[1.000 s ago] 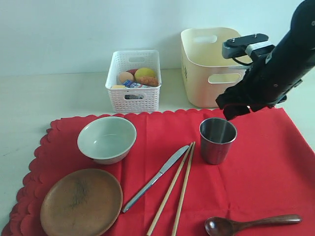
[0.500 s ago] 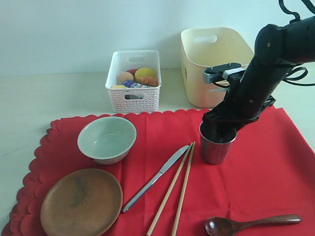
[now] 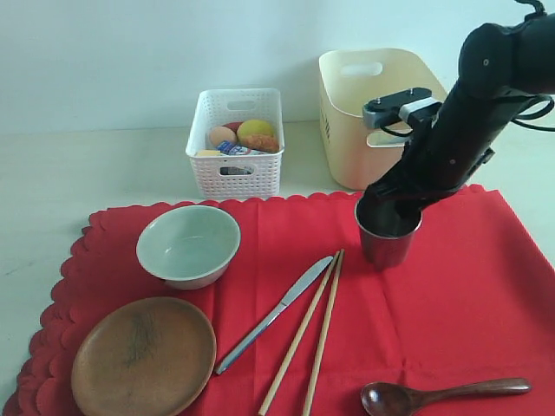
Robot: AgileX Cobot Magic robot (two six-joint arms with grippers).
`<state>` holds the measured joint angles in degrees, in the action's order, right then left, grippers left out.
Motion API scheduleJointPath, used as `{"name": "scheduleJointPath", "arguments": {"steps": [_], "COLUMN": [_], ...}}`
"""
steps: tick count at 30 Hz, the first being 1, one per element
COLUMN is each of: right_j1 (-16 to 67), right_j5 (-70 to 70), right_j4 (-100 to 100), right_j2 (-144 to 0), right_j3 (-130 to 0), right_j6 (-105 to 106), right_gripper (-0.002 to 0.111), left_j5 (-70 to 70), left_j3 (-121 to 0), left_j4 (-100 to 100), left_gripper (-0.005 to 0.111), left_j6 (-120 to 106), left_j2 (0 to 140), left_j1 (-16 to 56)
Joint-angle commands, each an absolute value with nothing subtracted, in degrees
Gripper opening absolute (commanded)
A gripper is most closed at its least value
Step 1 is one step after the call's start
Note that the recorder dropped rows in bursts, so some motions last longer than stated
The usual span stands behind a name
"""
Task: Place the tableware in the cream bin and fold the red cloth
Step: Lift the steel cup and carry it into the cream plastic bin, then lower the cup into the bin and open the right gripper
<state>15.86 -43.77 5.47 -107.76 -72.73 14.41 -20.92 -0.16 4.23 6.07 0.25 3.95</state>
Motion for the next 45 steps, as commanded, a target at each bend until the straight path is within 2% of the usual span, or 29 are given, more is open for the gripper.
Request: {"name": "scheduleJointPath", "arguments": {"steps": [1, 11, 17, 22, 29, 40, 42, 45], "right_j1": [15.6, 15.6, 15.2, 11.8, 7.5, 6.8, 6.8, 6.8], "right_j5": [-43.2, -39.1, -40.8, -41.1, -43.4, -47.2, -49.1, -52.2], "right_j4": [5.4, 10.4, 10.9, 10.7, 13.3, 12.3, 11.1, 9.3], "right_j2": [-104.1, -91.9, -92.0, -99.0, -116.5, -140.1, -142.2, -144.1], "right_j3": [-73.0, -73.1, -83.3, -93.9, -111.3, -132.1, -134.6, -137.6], "right_j6": [14.9, 18.2, 18.7, 17.8, 17.7, 17.7, 17.7, 17.7], "right_gripper": [0.0, 0.0, 0.0, 0.0, 0.0, 0.0, 0.006, 0.027], "left_j5": [-20.3, -20.3, -20.3, -20.3, -20.3, -20.3, -20.3, -20.3], "left_j3": [0.0, 0.0, 0.0, 0.0, 0.0, 0.0, 0.0, 0.0], "left_j4": [4.3, 4.3, 4.3, 4.3, 4.3, 4.3, 4.3, 4.3], "left_gripper": [0.078, 0.078, 0.078, 0.078, 0.078, 0.078, 0.078, 0.078], "left_j6": [6.2, 6.2, 6.2, 6.2, 6.2, 6.2, 6.2, 6.2], "left_j2": [0.0, 0.0, 0.0, 0.0, 0.0, 0.0, 0.0, 0.0], "left_j1": [4.3, 4.3, 4.3, 4.3, 4.3, 4.3, 4.3, 4.3]}}
